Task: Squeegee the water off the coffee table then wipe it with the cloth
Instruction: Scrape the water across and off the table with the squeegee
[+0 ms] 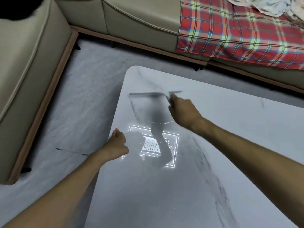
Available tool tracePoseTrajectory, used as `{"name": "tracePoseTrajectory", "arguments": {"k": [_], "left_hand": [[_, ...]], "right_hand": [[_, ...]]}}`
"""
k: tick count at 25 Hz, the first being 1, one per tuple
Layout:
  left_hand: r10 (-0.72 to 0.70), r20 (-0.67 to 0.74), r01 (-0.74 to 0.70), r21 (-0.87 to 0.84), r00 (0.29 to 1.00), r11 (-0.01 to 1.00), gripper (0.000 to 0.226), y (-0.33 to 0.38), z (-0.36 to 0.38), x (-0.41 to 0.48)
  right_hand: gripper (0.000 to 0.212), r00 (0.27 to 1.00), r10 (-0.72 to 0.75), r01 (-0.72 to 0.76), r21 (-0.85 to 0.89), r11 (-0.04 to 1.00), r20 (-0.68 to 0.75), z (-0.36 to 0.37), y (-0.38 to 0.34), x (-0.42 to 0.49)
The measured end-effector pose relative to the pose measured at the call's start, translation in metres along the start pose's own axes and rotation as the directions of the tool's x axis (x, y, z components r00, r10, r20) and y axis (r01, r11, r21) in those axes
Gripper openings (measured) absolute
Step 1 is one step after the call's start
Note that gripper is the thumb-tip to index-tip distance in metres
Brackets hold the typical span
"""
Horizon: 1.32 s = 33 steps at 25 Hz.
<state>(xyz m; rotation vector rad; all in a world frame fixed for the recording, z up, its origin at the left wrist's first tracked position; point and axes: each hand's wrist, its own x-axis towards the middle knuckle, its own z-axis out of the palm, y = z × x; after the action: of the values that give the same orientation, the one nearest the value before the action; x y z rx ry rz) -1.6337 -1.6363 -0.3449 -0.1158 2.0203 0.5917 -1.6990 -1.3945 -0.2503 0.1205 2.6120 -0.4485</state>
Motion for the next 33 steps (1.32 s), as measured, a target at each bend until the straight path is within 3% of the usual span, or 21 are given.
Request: {"name": "tracePoseTrajectory", "arguments": {"k": [3, 7, 9, 14, 17, 19, 22, 25, 29, 33], "left_hand": [[0.067, -0.264, -0.091, -0.079, 0.962, 0.993, 0.018, -0.021, -0.004, -0.012], [0.012, -0.495, -0.117, -0.182, 0.869, 0.976, 0.029, -0.043, -0.008, -0.018], [-0.028, -0.541, -0.122, -0.239, 0.84, 0.963, 0.038, -0.048, -0.007, -0.02], [-0.078, -0.568, -0.074, -0.239, 0.819, 0.968, 0.043, -0.041, 0.006, -0.029], [-0.102, -0.564, -0.051, -0.249, 0.819, 0.967, 0.036, -0.039, 0.007, -0.036], [-0.132, -0.576, -0.006, -0.232, 0.807, 0.973, 0.032, -0.04, 0.005, -0.04], [-0.186, -0.63, 0.061, -0.215, 0.754, 0.975, 0.026, -0.046, 0.003, -0.043], [-0.149, -0.652, 0.031, -0.188, 0.743, 0.982, 0.019, -0.051, 0.007, -0.041], [-0.101, -0.582, -0.025, -0.204, 0.807, 0.979, 0.027, -0.043, 0.026, -0.035], [-0.07, -0.413, -0.011, -0.192, 0.908, 0.981, 0.018, -0.024, 0.048, -0.029]], "right_hand": [[0.042, 1.0, -0.002, 0.002, 0.016, 1.0, -0.03, 0.012, -0.04, 0.05], [0.055, 0.999, -0.046, 0.045, -0.021, 0.999, -0.025, 0.049, -0.05, 0.023], [0.06, 0.993, -0.105, 0.108, -0.042, 0.993, 0.055, 0.063, -0.034, -0.017], [0.063, 0.962, -0.144, 0.18, -0.139, 0.974, 0.233, 0.057, 0.025, -0.105], [0.055, 0.965, -0.161, 0.2, -0.181, 0.963, 0.209, 0.044, 0.037, -0.126], [0.046, 0.953, -0.257, 0.283, -0.166, 0.945, 0.162, 0.044, 0.024, -0.117], [0.042, 0.881, -0.407, 0.441, -0.106, 0.891, 0.24, 0.064, -0.012, -0.086], [0.044, 0.811, -0.502, 0.572, -0.233, 0.786, 0.3, 0.088, -0.027, -0.068], [0.043, 0.863, -0.447, 0.499, -0.259, 0.827, 0.236, 0.076, 0.03, -0.075], [0.044, 0.942, -0.296, 0.332, -0.311, 0.891, 0.159, 0.047, 0.1, -0.103]]}}
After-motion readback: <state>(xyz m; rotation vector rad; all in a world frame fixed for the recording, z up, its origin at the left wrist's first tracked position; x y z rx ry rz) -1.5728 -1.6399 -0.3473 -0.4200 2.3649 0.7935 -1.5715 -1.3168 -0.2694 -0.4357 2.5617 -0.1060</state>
